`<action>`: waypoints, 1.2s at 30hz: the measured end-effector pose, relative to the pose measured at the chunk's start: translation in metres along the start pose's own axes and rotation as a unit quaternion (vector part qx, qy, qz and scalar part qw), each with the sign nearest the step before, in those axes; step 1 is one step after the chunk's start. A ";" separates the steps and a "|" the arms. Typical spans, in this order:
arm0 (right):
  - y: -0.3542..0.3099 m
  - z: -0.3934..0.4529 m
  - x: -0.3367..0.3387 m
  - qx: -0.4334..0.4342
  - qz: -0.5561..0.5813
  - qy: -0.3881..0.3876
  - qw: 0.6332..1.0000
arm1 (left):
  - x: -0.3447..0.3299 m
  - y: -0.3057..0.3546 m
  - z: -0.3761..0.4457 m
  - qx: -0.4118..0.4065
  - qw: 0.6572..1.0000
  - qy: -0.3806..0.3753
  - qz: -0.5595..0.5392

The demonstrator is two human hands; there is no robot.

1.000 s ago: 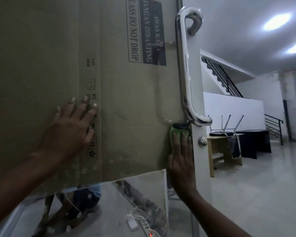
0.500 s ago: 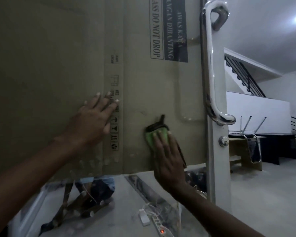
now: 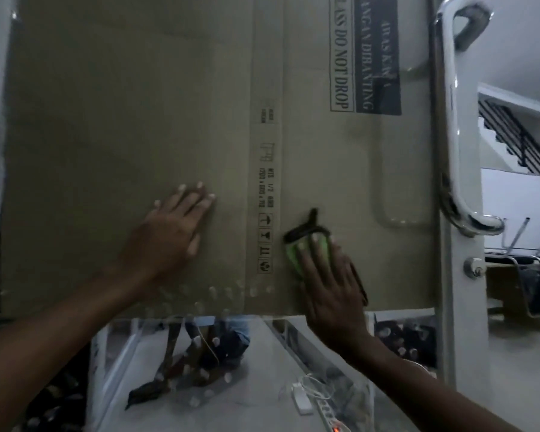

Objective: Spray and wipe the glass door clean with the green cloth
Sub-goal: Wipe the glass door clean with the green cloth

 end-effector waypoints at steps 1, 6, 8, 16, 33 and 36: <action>-0.011 -0.003 -0.003 0.096 -0.001 -0.026 0.995 | 0.000 -0.001 0.001 0.001 1.000 -0.006 -0.002; 0.034 0.014 0.010 0.197 -0.017 -0.045 0.979 | 0.001 -0.004 0.002 0.001 1.000 -0.017 -0.015; 0.064 0.022 0.019 -0.042 0.009 0.040 0.998 | 0.000 -0.005 0.003 0.003 0.999 -0.029 -0.026; -0.075 0.028 -0.024 0.214 0.008 -0.028 0.976 | 0.012 -0.012 -0.011 0.044 0.993 -0.043 -0.096; -0.146 0.065 -0.053 0.388 -0.004 -0.086 0.918 | 0.014 -0.095 -0.039 0.112 0.975 -0.104 -0.163; -0.097 0.101 -0.039 0.219 0.011 -0.020 0.975 | 0.025 -0.119 -0.048 0.146 0.973 -0.048 -0.174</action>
Point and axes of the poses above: each hand's wrist, its own z-axis towards the middle knuckle, its own x-axis out of the back of the hand, y = z × x, the point moved 6 cm from there along z, towards the middle knuckle, and after that the axes turned 13 degrees about x, right-handed, at the moved point
